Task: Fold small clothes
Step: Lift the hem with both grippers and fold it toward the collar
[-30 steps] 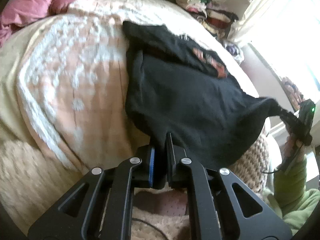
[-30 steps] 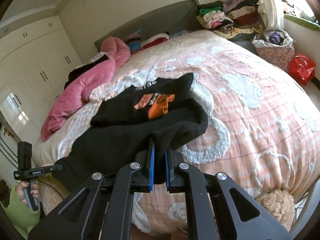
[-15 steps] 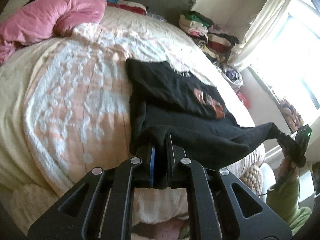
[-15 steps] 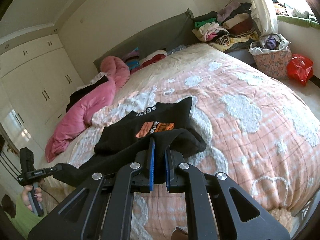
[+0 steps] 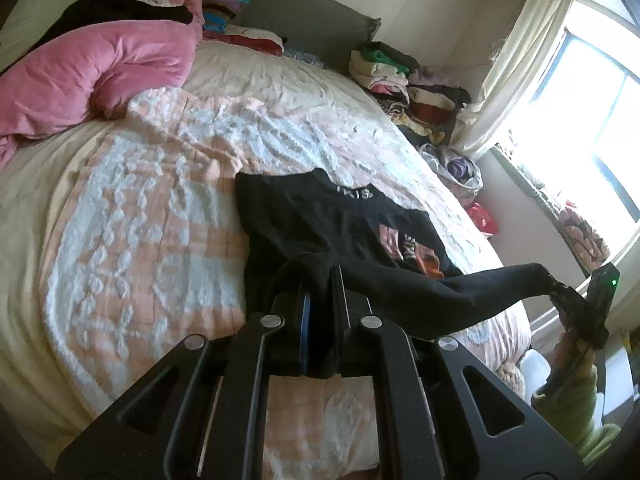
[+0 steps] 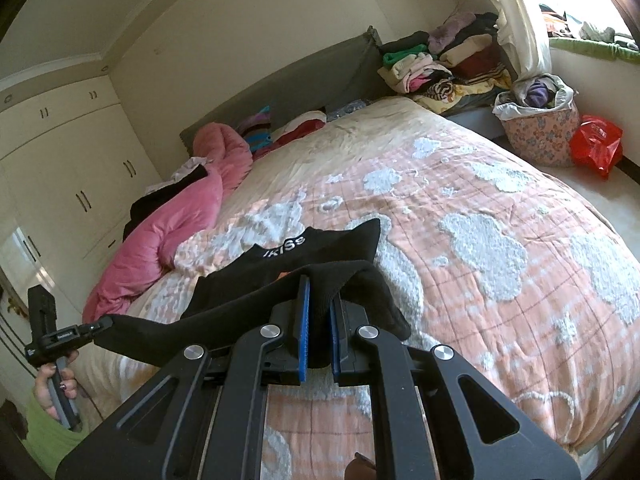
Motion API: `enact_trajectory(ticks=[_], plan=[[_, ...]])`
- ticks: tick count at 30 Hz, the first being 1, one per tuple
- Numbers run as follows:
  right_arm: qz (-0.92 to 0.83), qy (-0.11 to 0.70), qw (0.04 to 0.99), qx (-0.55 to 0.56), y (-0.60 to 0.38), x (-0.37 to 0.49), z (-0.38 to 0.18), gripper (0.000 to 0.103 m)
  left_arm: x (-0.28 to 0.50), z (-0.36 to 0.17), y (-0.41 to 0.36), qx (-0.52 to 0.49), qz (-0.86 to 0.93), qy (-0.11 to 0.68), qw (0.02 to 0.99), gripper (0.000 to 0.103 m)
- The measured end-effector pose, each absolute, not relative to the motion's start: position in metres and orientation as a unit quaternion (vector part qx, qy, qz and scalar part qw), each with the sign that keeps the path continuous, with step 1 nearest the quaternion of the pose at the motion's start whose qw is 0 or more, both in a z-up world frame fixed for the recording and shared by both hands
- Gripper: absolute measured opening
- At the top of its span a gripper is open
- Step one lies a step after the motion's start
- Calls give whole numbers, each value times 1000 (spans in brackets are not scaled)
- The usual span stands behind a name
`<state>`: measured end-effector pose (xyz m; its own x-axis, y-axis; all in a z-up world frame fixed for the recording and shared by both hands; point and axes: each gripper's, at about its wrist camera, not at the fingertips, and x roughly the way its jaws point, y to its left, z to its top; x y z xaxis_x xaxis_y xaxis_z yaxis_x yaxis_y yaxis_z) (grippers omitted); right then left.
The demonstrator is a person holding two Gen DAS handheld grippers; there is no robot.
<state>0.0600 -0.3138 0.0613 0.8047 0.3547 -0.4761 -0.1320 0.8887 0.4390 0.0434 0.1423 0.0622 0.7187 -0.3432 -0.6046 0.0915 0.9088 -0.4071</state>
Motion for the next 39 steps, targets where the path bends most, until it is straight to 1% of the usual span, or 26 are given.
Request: enact_trajectory(ticks=[10,22,28,39], plan=[[136,274,928,211,-316,92,67,7,72,77,153,-188,-111,332,918,3],[125,268,937,184,-304,140,86,7,114,92,160,-187,-98,320,924,3],[118,269,941,169,-297,164,91,7,133,98,159,-166,-83,322,928,3],[89,297,940,142,-285,204,61,7,167,65,163,-162,-52,327,929,3]])
